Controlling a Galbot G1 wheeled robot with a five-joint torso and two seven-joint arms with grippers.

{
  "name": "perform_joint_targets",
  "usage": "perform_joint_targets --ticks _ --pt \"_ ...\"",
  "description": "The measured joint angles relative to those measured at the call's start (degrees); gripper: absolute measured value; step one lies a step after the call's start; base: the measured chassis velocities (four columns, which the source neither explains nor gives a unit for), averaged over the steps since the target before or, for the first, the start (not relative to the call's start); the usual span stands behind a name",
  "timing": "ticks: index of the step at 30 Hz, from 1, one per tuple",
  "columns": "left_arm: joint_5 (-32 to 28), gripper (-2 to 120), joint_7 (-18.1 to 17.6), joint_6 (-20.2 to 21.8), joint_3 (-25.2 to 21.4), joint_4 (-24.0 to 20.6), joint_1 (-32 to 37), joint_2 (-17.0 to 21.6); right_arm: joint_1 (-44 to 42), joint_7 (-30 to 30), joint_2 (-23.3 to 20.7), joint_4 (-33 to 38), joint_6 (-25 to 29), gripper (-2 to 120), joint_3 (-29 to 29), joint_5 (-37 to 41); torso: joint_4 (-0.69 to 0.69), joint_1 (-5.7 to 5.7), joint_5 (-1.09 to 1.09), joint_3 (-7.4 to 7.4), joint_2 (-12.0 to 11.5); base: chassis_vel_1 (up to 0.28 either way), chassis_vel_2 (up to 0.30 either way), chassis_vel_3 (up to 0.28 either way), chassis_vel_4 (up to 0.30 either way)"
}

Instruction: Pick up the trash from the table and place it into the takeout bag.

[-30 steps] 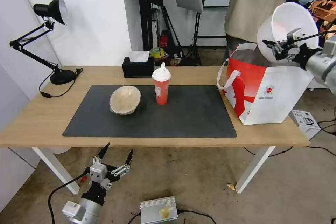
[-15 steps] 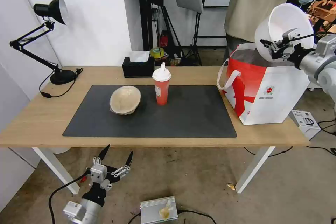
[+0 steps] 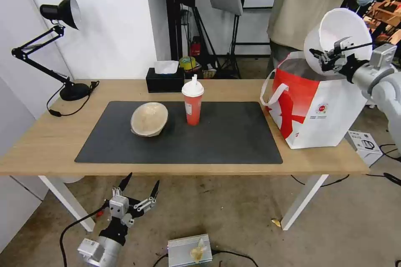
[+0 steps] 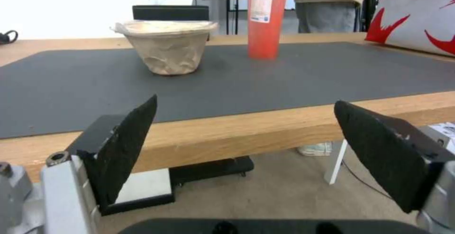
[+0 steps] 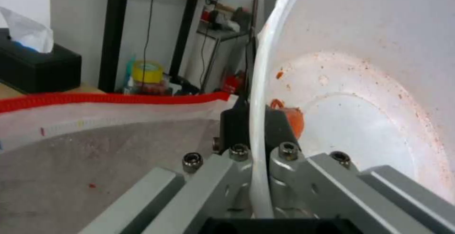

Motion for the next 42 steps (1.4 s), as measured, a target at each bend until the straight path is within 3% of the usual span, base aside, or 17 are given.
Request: perform_joint_targets --ticks 21,32,34,42 --pt "0.1 100 0.0 0.1 0.2 0.7 -0.2 -0.6 0.1 -0.3 1.6 -1.9 0.6 0 0.2 -1.5 0.0 0.0 0.0 0.0 0.0 0.0 0.0 0.0 0.0" --pt "0.2 100 0.0 0.1 0.4 0.6 -0.3 -0.9 -0.6 0.0 1.0 -0.1 0.5 41 0.5 -1.1 0.0 0.0 0.0 0.0 0.0 0.0 0.0 0.0 0.0" --pt "0.2 100 0.0 0.1 0.4 0.6 -0.2 -0.9 -0.6 0.0 0.9 0.0 0.5 43 0.6 -1.1 0.0 0.0 0.01 0.0 0.0 0.0 0.0 0.0 0.0" --pt "0.2 100 0.0 0.1 0.4 0.1 -0.1 -0.9 -1.0 0.1 0.0 1.4 0.3 77 0.6 -0.6 0.0 0.0 0.01 0.0 0.0 0.0 0.0 0.0 0.0"
